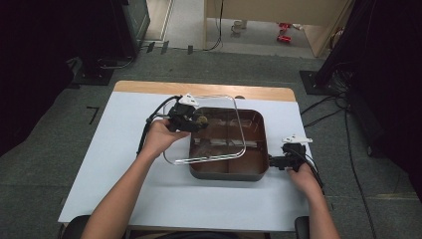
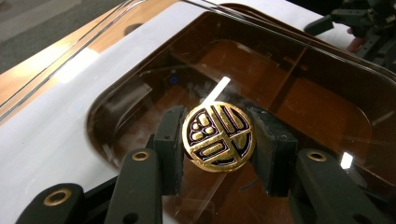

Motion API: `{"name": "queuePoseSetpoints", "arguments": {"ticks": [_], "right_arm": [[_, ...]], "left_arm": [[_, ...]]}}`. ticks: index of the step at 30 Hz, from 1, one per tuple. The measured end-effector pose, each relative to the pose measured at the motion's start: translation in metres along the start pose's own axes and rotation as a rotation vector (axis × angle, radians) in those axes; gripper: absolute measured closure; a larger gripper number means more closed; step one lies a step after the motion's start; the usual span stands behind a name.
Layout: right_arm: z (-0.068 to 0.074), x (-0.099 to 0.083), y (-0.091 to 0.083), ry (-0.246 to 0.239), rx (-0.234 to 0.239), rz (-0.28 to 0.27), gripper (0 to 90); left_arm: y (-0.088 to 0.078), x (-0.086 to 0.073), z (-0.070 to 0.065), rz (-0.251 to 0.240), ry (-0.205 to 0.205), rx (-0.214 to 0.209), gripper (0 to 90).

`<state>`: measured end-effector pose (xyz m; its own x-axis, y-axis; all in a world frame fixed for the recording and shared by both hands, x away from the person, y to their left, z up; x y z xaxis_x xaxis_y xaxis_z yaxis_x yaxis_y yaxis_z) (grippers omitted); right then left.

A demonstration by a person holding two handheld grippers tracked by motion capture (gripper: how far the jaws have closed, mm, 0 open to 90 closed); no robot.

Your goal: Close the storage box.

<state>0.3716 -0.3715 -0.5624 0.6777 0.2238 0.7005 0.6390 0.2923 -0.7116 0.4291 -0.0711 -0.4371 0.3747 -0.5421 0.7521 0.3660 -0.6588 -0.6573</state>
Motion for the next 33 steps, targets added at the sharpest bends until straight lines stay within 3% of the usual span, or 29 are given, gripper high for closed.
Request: {"name": "queuePoseSetpoints", "arguments": {"ticks": [10,21,33], "right_arm": [[0.0,0.0,0.0,0.0,0.0,0.0,0.0],[0.0,0.0,0.0,0.0,0.0,-0.001,0.0],[0.0,0.0,0.0,0.0,0.0,0.0,0.0]], "left_arm": [[0.027,0.008,-0.025,0.019,0.047,-0.058,59.4],[0.053,0.014,-0.047,0.044,0.105,-0.09,59.4],[0.074,0.011,-0.056,0.077,0.108,-0.091,59.3]]}}
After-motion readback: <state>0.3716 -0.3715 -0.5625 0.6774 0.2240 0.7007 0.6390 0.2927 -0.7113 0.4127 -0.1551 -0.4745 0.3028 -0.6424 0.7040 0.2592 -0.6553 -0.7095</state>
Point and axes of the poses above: each handheld gripper's, and its own axes: y roughly forward along the jaws, x roughly out of its top, z roughly to its left, the point moved 8 cm from there along y, roughly forward along the jaws, and after that the axes turned 2 degrees about x, right-handed, at the moved point
